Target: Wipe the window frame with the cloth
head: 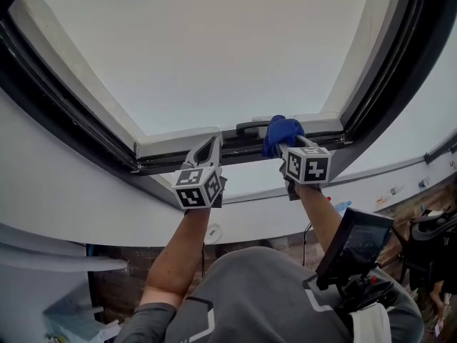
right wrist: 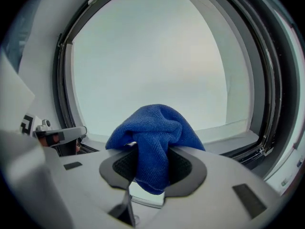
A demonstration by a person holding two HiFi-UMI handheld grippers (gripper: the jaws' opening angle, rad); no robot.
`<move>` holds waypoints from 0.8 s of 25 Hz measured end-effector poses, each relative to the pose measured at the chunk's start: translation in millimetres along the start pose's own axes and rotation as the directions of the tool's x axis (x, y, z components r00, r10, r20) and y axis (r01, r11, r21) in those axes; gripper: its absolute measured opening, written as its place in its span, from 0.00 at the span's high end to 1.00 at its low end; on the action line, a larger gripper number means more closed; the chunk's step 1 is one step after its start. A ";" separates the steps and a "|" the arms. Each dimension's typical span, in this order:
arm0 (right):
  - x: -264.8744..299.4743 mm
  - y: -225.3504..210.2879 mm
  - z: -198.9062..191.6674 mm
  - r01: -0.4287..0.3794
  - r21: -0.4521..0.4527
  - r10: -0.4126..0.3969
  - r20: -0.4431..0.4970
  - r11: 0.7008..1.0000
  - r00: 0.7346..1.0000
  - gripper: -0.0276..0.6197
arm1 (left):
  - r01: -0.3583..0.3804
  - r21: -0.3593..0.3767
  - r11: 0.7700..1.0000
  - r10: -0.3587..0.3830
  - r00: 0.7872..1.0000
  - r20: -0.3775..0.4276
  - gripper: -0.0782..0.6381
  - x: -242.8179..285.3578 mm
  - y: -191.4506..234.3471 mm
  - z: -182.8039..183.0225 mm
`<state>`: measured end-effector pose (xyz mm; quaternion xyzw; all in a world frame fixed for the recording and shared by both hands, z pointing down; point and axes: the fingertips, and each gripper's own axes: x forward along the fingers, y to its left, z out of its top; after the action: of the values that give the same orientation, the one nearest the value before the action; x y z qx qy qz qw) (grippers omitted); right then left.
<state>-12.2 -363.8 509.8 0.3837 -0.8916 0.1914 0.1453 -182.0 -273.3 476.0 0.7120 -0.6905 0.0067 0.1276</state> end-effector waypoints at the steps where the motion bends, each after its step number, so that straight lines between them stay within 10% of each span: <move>1: 2.8 0.7 -3.5 0.002 -0.002 -0.002 -0.011 1.000 1.000 0.73 | -0.009 -0.003 1.000 0.009 1.000 -0.003 0.88 -1.9 3.4 -1.9; 20: 86.9 101.7 -37.5 -0.127 -0.139 0.104 -0.165 0.982 0.981 0.73 | -0.219 -0.034 0.975 0.220 0.976 0.008 0.88 -67.9 103.2 -11.0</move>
<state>-140.9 -337.2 554.8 0.3030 -0.9099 0.1624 0.2320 -285.0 -206.0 491.8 0.6292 -0.7657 0.0052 0.1335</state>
